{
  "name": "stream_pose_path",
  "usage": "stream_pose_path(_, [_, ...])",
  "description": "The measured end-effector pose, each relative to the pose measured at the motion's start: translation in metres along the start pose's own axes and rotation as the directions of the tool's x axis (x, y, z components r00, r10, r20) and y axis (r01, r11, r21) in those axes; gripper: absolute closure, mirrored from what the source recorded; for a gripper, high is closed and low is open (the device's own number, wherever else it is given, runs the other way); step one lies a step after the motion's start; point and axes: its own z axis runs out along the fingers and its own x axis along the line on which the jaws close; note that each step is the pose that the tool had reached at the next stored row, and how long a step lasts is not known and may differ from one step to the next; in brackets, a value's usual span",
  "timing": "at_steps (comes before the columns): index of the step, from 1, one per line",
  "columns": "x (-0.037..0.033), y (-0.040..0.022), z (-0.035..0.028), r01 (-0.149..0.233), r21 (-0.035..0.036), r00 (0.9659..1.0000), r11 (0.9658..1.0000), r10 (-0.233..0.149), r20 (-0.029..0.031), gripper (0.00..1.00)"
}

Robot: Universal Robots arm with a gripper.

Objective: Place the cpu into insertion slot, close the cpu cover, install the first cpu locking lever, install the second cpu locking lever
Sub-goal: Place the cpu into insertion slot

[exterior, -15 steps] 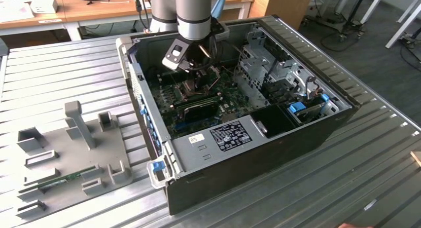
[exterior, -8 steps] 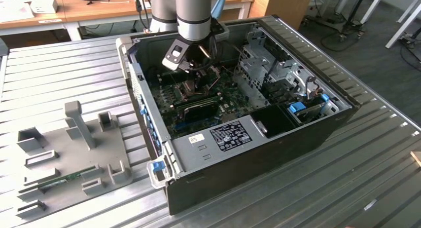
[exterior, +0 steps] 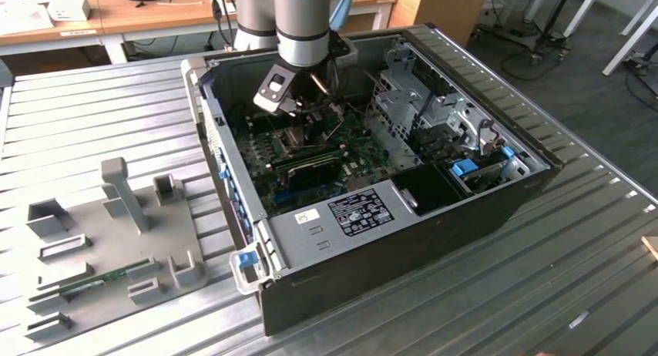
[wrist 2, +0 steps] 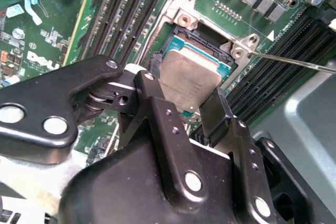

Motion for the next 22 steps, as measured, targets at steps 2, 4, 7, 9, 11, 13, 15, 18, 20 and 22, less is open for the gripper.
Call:
stream_pose_path(2, [0.0000,0.0000,0.0003,0.000,0.0000,1.0000,1.0000,0.000,-0.0001,0.46])
stream_pose_path(4, [0.0001,-0.0001,0.0015,0.000,-0.0002,1.0000,1.0000,0.000,-0.0003,0.46])
stream_pose_path(7, [0.0000,-0.0004,0.0042,0.000,-0.0001,1.0000,1.0000,0.000,-0.0002,0.46])
stream_pose_path(9, [-0.0001,-0.0005,0.0057,0.000,-0.0001,1.0000,1.0000,0.000,-0.0002,0.46])
stream_pose_path(11, [-0.0001,-0.0006,0.0068,0.000,-0.0001,1.0000,1.0000,0.000,-0.0001,0.46])
stream_pose_path(13, [-0.0002,-0.0007,0.0073,0.000,0.0001,1.0000,1.0000,0.000,0.0001,0.46])
stream_pose_path(15, [-0.0002,-0.0007,0.0073,0.000,0.0001,1.0000,1.0000,0.000,0.0001,0.46])
stream_pose_path(18, [0.0000,-0.0007,0.0075,0.000,-0.0001,1.0000,1.0000,0.000,-0.0002,0.46])
stream_pose_path(20, [0.0007,-0.0007,0.0075,0.000,-0.0002,1.0000,1.0000,0.000,-0.0002,0.46])
stream_pose_path(22, [0.0012,-0.0007,0.0076,0.000,-0.0001,1.0000,1.0000,0.000,-0.0002,0.46])
